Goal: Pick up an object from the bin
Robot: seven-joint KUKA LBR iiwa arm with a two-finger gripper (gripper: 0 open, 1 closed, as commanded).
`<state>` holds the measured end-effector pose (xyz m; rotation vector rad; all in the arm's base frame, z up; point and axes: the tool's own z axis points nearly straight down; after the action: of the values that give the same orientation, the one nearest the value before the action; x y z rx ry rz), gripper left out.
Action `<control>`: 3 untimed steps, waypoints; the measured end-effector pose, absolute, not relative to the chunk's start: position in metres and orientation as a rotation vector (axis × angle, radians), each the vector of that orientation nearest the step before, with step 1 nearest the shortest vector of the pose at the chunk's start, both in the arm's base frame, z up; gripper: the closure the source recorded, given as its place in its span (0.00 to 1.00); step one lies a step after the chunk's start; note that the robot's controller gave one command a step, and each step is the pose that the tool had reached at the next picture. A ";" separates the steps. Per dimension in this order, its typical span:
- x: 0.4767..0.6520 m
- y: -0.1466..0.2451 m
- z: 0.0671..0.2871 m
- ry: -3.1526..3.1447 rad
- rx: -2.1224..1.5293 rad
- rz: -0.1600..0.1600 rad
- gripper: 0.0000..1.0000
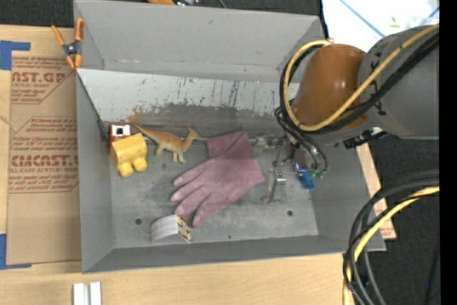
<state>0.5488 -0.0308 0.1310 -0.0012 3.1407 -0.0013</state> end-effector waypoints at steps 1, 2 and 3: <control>0.555 0.011 0.093 3.089 -0.550 -0.002 0.00; 0.527 -0.010 0.071 3.122 -0.294 0.000 1.00; 0.527 -0.010 0.071 3.122 -0.294 0.000 1.00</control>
Offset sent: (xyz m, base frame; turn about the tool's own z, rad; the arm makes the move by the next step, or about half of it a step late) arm -0.0229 0.0193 -0.0610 -0.1869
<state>0.5271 -0.0102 0.0709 -0.2942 3.1222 -0.0005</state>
